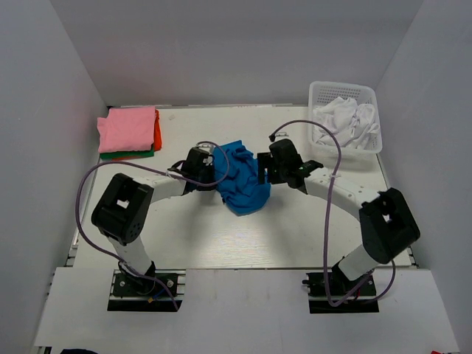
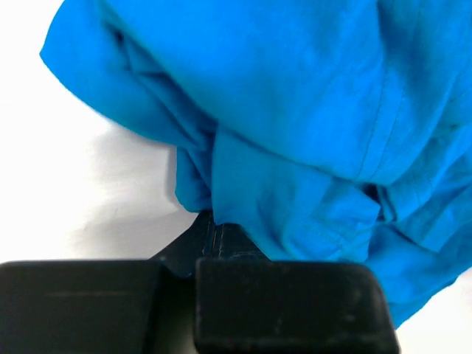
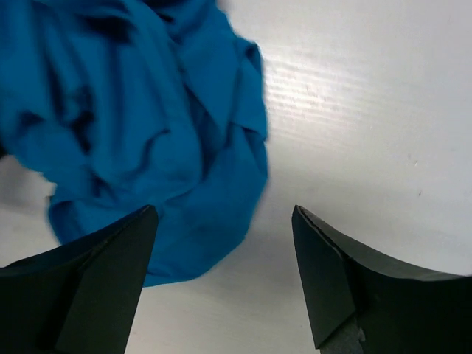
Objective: Fold and stack the t-shirts
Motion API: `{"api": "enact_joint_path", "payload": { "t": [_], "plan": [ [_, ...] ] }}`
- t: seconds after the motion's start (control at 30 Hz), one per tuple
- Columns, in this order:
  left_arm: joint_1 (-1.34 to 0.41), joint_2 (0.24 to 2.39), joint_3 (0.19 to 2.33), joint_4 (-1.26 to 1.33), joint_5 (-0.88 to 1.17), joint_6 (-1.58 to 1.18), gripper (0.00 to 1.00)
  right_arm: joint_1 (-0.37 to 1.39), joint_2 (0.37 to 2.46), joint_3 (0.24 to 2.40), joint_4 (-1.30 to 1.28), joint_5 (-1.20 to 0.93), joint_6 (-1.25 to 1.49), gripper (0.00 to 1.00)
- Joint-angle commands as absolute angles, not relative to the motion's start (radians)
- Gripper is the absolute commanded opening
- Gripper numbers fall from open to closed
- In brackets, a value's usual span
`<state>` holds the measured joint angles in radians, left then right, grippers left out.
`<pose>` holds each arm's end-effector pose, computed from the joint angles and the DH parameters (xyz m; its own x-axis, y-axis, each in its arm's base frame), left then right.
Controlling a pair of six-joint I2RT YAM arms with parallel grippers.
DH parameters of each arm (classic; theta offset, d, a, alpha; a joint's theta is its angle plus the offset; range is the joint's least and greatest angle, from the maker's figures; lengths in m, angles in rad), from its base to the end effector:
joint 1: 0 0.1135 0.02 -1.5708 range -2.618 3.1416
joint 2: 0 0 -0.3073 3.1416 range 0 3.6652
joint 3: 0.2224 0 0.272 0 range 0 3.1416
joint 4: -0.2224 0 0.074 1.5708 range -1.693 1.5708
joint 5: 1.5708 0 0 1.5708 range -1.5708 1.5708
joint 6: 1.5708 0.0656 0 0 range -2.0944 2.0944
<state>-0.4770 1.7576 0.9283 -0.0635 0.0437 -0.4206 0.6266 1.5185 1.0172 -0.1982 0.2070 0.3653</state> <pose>0.3434 -0.1807 0.1516 -0.8288 -0.0308 -0.5587 0.1584 0.9447 -0.2872 0.3086 0.2067 0.2565 -0.6466 -0.0365 -0.7619 -0.2307 0.9614 0.1497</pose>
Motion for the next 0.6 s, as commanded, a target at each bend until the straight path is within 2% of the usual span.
{"api": "enact_joint_path", "payload": {
  "t": [0.0, 0.17, 0.27, 0.43, 0.57],
  "plan": [
    [-0.479, 1.602, 0.846, -0.054, 0.002, -0.436, 0.0, 0.649, 1.607, 1.049, -0.25, 0.287, 0.413, 0.78],
    [-0.479, 1.397, 0.769, -0.067, -0.037, -0.445, 0.0, 0.653, 1.654, 1.115, -0.2, 0.31, 0.4, 0.76],
    [-0.479, 1.283, 0.703, -0.078, -0.037, -0.445, 0.0, 0.661, 1.625, 1.118, -0.125, 0.255, 0.351, 0.74],
    [-0.479, 1.23, 0.692, -0.123, -0.026, -0.445, 0.0, 0.725, 1.598, 1.115, -0.032, 0.092, 0.209, 0.8],
    [-0.479, 1.21, 0.692, -0.15, -0.037, -0.445, 0.0, 0.756, 1.667, 1.217, -0.047, 0.084, 0.161, 0.8]
  ]
}}
